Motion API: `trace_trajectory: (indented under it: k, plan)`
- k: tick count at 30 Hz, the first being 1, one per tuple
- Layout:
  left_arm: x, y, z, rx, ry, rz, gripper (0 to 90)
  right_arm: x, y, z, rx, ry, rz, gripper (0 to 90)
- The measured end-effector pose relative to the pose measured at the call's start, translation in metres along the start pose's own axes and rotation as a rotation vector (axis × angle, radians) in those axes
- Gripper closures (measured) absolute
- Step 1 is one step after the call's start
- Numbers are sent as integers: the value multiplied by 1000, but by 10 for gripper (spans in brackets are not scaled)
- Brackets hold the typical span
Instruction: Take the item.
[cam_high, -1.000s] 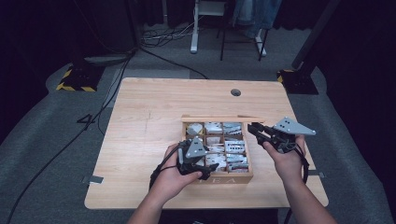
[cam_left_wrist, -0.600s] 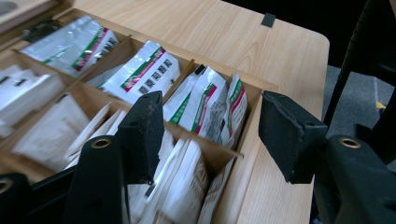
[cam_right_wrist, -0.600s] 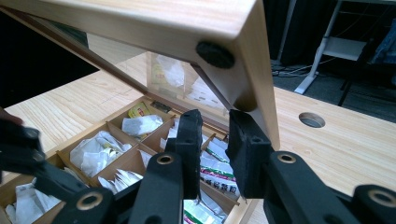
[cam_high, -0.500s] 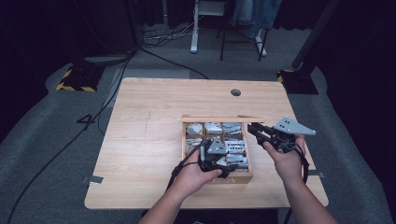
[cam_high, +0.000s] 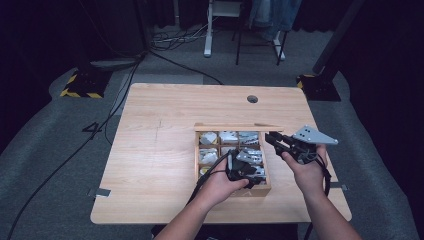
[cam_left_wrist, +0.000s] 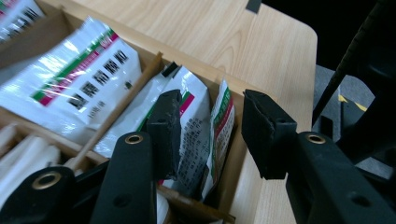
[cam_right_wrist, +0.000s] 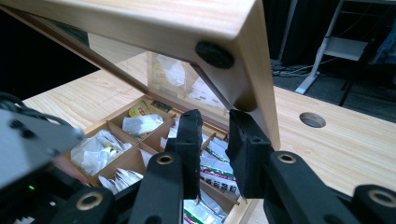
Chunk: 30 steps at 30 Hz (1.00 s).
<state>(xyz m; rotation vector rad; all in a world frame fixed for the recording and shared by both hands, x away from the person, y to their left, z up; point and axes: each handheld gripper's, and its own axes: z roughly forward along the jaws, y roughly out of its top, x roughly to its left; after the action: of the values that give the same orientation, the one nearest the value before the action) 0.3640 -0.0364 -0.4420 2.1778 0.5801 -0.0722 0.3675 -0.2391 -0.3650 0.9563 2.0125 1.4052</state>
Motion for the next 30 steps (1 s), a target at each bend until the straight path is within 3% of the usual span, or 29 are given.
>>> trace_trajectory:
  k: [5,13,21,26,30]
  plan:
    - [3,2,5,8,-22,-23,606,0,0,0,3,4,1,744]
    - [4,2,12,54,-63,-61,760,0,0,0,5,4,0,742]
    - [3,2,12,79,-72,-29,868,0,0,0,8,0,1,742]
    - [2,2,12,68,-71,-20,870,-1,0,0,8,0,1,742]
    - [1,6,3,19,-63,-1,874,-1,0,0,6,0,2,742]
